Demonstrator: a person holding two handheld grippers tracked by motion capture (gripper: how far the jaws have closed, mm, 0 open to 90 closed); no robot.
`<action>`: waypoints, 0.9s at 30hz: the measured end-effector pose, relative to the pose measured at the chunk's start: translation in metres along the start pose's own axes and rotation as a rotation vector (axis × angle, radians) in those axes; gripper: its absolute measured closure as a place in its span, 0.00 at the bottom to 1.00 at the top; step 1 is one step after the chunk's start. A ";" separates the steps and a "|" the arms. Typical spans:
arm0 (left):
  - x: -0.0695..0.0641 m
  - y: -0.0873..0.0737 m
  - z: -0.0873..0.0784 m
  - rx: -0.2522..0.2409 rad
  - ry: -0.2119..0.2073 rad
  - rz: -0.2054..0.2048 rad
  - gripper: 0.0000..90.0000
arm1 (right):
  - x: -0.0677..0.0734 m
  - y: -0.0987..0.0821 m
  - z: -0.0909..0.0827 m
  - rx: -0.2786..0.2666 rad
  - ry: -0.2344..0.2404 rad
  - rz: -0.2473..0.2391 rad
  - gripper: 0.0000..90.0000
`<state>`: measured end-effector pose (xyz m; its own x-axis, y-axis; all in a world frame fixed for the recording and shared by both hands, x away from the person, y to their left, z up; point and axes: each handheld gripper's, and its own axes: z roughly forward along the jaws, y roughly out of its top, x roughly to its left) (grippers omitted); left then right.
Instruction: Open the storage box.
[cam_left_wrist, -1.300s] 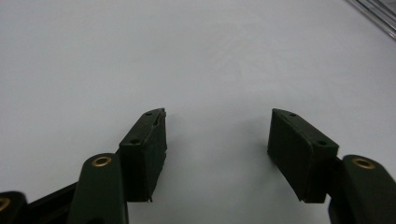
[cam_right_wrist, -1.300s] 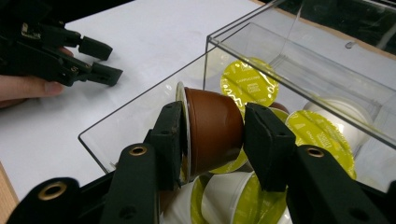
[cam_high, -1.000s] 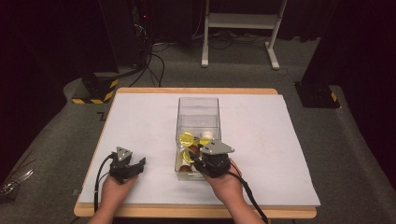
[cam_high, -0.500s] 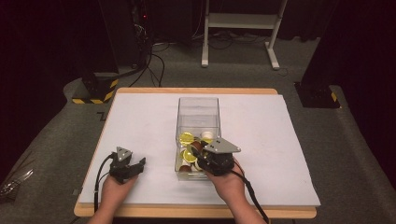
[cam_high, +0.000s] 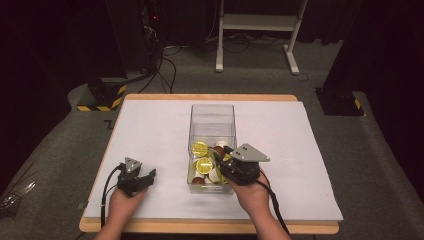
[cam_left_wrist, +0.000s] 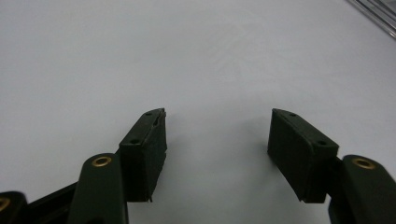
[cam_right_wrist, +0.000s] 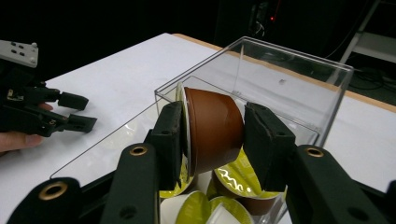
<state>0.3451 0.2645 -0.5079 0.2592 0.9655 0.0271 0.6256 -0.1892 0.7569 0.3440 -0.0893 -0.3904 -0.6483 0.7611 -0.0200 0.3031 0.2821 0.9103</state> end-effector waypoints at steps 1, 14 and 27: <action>0.000 0.000 0.000 -0.001 0.001 0.000 0.42 | -0.001 0.000 -0.001 -0.001 -0.003 0.005 0.66; 0.000 0.000 0.000 0.000 -0.003 -0.003 0.42 | -0.012 -0.004 -0.012 -0.017 -0.035 0.015 0.71; 0.000 0.000 0.000 0.000 -0.002 0.002 0.42 | -0.035 -0.005 -0.021 -0.041 -0.083 0.066 0.71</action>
<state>0.3451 0.2647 -0.5078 0.2620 0.9647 0.0273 0.6251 -0.1912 0.7568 0.3502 -0.1292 -0.3856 -0.5670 0.8237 0.0078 0.3136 0.2071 0.9267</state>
